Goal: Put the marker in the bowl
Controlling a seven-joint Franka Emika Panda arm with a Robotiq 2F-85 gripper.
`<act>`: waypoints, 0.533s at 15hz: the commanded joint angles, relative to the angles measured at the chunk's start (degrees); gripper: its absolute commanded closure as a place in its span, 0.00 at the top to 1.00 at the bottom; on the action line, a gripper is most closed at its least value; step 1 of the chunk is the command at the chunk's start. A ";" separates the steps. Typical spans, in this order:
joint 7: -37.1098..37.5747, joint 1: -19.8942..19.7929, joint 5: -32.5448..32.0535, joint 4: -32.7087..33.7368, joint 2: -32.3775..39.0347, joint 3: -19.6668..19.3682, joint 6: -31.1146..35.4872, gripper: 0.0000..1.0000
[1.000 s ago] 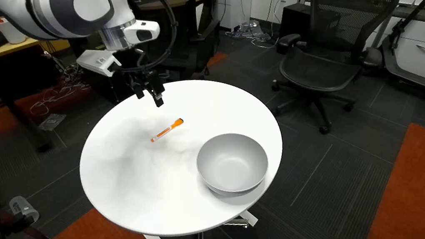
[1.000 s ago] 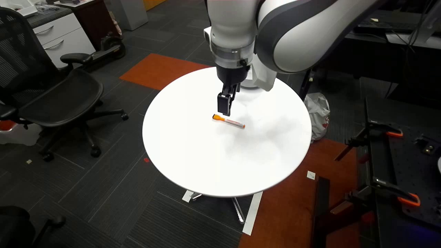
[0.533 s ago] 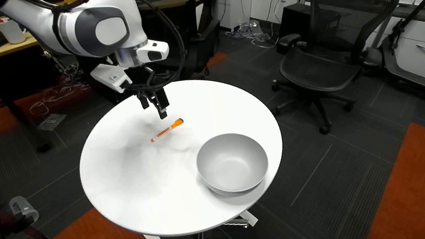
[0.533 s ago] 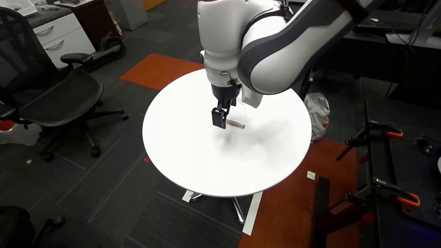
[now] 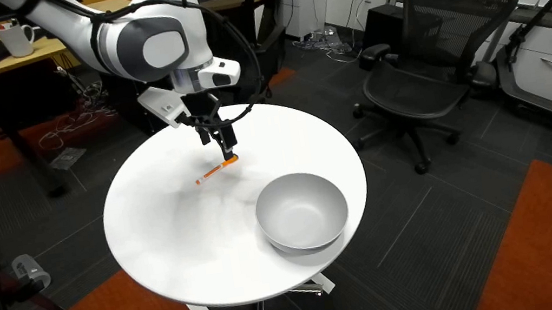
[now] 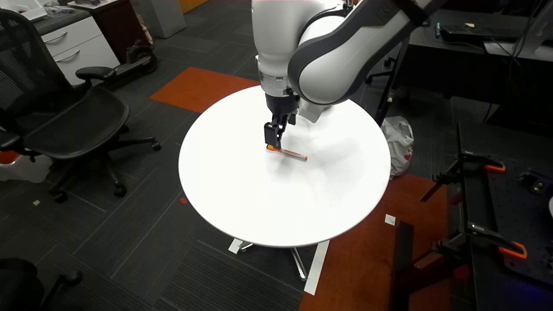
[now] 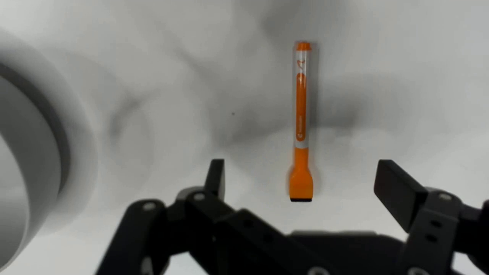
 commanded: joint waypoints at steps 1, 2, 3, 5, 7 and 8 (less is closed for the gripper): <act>-3.20 -0.54 2.70 2.34 2.11 0.22 0.09 1.00; -3.37 -0.54 3.05 2.72 2.60 0.27 -0.08 1.00; -3.53 -0.53 3.25 3.06 3.09 0.29 -0.14 1.00; -4.12 -0.72 3.77 3.75 3.95 0.36 -0.28 1.00; -4.19 -0.89 4.39 4.41 4.97 0.46 -0.42 1.00; -4.29 -0.96 4.63 4.72 5.35 0.49 -0.54 1.00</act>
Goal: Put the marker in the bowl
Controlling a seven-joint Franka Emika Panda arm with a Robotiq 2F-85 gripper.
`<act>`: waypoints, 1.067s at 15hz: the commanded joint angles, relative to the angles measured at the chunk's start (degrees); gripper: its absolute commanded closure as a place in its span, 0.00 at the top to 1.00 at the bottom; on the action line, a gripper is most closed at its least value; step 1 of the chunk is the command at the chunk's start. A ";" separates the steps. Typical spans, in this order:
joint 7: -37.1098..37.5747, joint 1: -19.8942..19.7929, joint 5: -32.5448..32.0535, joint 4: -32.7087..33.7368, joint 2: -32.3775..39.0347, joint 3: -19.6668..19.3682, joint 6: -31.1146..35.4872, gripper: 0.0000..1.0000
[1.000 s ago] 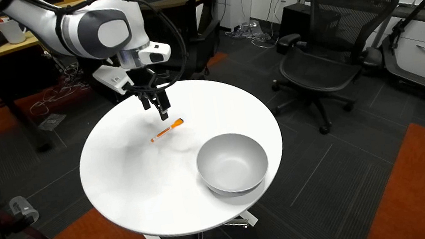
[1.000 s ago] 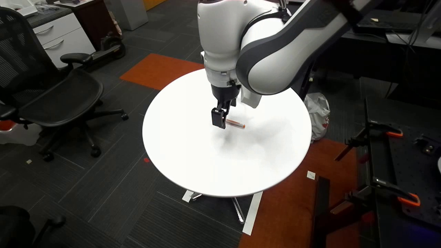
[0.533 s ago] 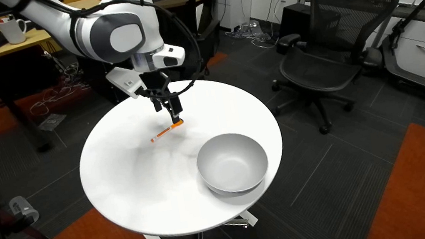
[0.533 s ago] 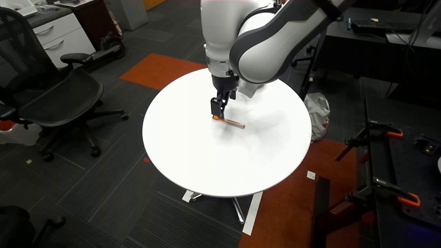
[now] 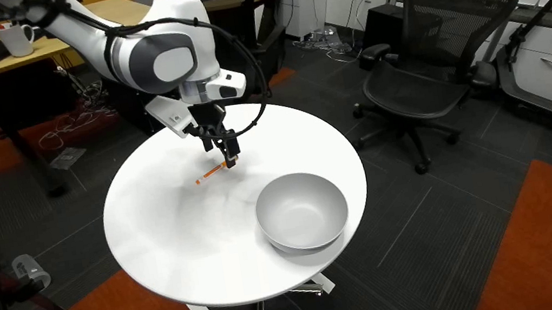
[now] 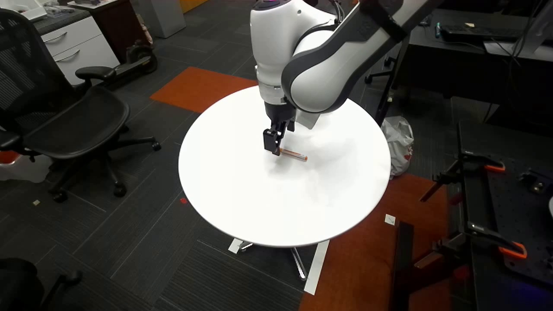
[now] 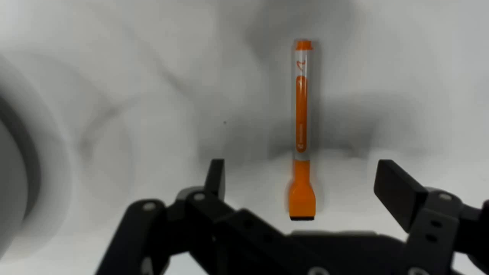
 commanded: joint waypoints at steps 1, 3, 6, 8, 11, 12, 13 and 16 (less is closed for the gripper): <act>-2.48 -0.69 2.34 2.33 2.03 0.50 -0.51 1.00; -2.67 -0.79 2.79 2.88 2.84 0.66 -0.62 0.75; -2.54 -0.70 2.95 3.45 3.59 0.67 -0.72 0.59; -2.51 -0.69 2.97 3.68 3.73 0.62 -0.83 0.43; -2.56 -0.78 3.04 3.88 3.75 0.64 -0.83 0.20; -2.60 -0.84 3.08 4.00 3.75 0.65 -0.91 0.12; -2.67 -0.93 3.13 4.13 3.77 0.67 -1.04 0.05; -1.77 -0.67 3.59 2.88 1.99 0.64 -1.88 0.02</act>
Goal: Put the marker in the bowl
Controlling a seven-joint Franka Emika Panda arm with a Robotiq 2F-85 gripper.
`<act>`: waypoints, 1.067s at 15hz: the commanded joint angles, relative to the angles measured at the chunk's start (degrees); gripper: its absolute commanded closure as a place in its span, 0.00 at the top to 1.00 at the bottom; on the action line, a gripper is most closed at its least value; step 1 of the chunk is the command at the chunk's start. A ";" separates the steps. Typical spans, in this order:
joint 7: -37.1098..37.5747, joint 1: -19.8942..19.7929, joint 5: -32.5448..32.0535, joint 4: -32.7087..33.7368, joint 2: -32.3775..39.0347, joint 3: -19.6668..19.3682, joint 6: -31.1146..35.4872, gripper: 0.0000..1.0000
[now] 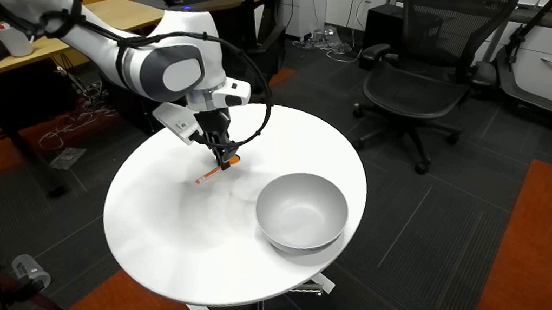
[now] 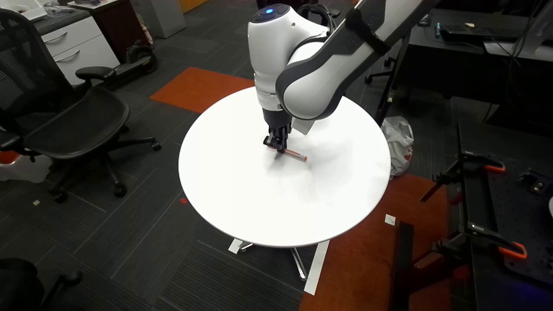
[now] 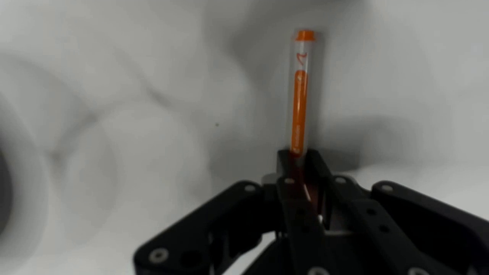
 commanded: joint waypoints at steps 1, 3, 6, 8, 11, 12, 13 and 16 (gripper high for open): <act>-0.84 0.21 2.02 -1.23 -2.77 0.05 -1.64 0.03; 0.44 0.93 1.70 -5.10 -7.58 -0.78 -0.35 0.03; 4.86 2.26 0.48 -9.83 -15.12 -3.78 0.37 0.03; 8.49 2.61 -0.64 -12.02 -19.66 -6.48 -0.15 0.03; 12.91 2.00 -2.50 -14.14 -24.72 -10.11 -1.03 0.03; 14.23 1.72 -3.63 -14.35 -25.67 -11.25 -1.37 0.03; 15.12 1.41 -4.70 -14.25 -26.10 -12.12 -1.46 0.03; 17.13 0.46 -7.58 -13.14 -25.67 -14.04 -1.47 0.03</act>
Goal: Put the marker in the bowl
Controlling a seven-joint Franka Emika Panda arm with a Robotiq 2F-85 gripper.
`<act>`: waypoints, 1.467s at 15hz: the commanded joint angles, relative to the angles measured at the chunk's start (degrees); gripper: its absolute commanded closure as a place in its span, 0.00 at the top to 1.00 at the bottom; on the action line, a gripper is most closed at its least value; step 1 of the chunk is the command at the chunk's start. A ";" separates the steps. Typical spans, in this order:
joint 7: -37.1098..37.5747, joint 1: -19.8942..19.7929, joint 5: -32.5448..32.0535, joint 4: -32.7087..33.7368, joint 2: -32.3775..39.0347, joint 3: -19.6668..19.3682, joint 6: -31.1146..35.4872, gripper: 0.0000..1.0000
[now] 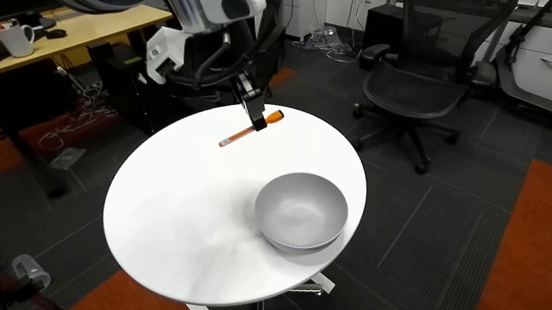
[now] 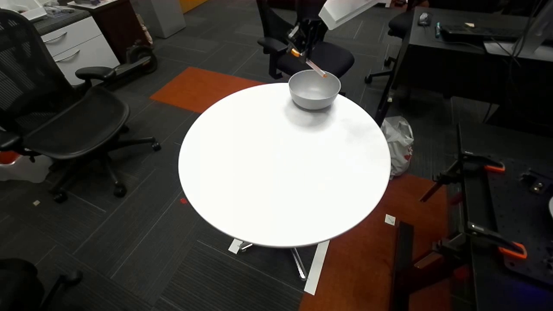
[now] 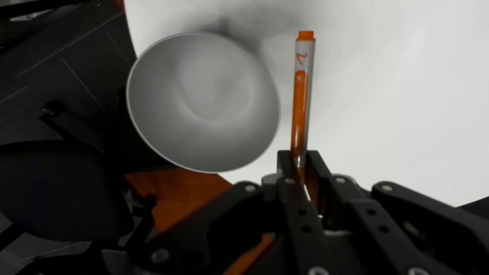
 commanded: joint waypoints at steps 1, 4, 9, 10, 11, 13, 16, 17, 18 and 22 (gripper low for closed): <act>3.59 -1.05 -2.62 -0.34 -0.66 -1.16 -1.10 0.03; 2.65 -2.64 -1.26 0.06 0.51 -0.80 -0.93 0.03; 2.32 -4.59 0.52 1.49 3.55 -0.91 -1.04 0.03; 2.32 -4.87 0.75 1.62 4.03 -1.00 -1.01 0.03; 2.42 -5.13 0.94 1.89 4.56 -1.06 -0.96 0.03; 2.93 -5.44 1.26 2.29 5.25 -1.26 -0.91 0.37; 2.94 -5.69 1.96 2.92 5.83 -1.25 -1.17 0.51; 2.92 -5.68 2.17 3.08 5.93 -1.24 -1.16 0.60; 2.94 -5.63 2.30 3.23 6.00 -1.26 -1.17 0.66; 3.07 -5.47 2.32 4.03 6.27 -1.33 -1.31 0.97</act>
